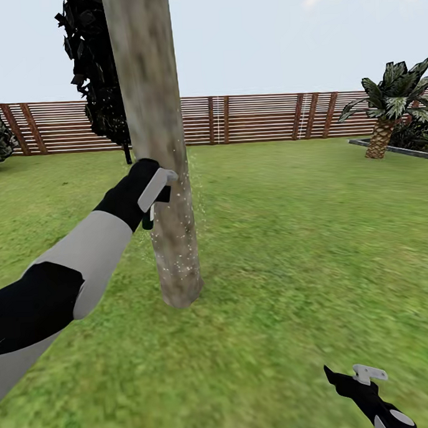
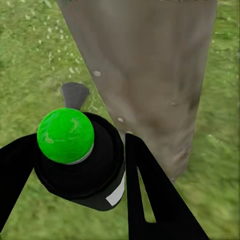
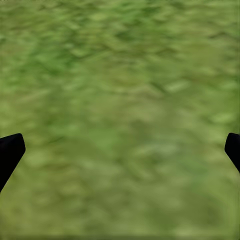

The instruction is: In the garden, pick up the pesticide atomizer on the floor and spray pesticide onto both trees until each tree trunk is fully covered.

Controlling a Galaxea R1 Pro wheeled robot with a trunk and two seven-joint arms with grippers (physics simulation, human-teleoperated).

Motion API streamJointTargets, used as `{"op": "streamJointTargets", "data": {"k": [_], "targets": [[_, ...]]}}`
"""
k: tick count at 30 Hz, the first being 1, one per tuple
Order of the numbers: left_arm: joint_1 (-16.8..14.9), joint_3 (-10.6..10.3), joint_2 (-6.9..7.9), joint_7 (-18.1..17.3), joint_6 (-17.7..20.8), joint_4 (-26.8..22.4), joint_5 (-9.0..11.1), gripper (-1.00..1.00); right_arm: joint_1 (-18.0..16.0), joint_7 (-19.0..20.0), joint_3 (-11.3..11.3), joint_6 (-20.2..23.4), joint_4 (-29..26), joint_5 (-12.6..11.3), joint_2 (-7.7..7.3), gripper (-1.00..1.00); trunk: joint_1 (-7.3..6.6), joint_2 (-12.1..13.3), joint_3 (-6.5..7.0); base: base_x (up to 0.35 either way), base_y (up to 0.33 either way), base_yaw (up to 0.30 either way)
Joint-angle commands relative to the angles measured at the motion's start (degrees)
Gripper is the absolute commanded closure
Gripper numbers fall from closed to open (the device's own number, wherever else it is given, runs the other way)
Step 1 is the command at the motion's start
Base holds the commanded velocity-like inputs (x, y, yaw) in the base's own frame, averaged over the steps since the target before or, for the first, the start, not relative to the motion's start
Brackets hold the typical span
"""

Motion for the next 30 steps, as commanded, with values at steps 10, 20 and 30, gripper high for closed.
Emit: {"op": "streamJointTargets", "data": {"k": [10,20,30], "targets": [[0.8,-0.3,4.74,-0.6,-6.2,15.0,-0.1,1.0,0.0,0.0,0.0,0.0,0.0,0.0,0.01,-1.0,0.0,0.0,0.06,0.0,0.0,-0.078],[18.1,-0.5,1.29,-3.4,-34.6,29.9,-0.2,1.0,0.0,0.0,0.0,0.0,0.1,0.0,-0.02,-1.0,0.0,0.0,0.06,0.0,0.0,0.0],[25.2,-0.4,2.08,-3.3,-48.5,30.1,0.0,1.0,0.0,0.0,0.0,0.0,0.0,0.1,0.01,-1.0,0.0,0.0,0.06,0.0,0.0,0.0]]}}
